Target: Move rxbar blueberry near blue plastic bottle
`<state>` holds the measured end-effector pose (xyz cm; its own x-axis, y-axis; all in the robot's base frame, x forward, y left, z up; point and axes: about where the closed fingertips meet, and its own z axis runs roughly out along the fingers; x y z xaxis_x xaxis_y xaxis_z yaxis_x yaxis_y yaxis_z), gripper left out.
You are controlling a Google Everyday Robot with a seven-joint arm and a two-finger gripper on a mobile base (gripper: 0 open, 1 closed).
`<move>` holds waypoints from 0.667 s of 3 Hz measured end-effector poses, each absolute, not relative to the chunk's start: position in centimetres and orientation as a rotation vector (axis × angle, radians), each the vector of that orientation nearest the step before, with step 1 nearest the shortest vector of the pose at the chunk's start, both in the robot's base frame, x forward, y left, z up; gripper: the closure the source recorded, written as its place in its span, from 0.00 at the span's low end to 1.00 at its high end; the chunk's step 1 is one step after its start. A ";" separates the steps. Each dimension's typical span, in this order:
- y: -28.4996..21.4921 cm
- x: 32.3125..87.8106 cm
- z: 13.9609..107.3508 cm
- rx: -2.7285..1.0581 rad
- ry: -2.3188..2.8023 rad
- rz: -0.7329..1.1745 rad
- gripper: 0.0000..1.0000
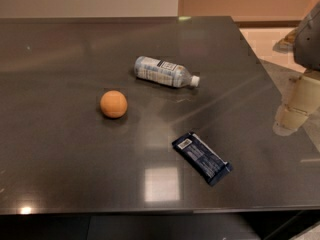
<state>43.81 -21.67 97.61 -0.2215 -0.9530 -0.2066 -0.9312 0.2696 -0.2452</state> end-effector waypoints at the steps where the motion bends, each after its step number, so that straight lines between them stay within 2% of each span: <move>1: -21.7 43.8 97.6 -1.725 2.232 -0.098 0.00; 2: -20.3 43.6 97.0 -1.720 2.246 -0.103 0.00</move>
Offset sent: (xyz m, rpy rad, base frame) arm -0.0048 0.0320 -0.0211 -0.0163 0.0346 -0.0229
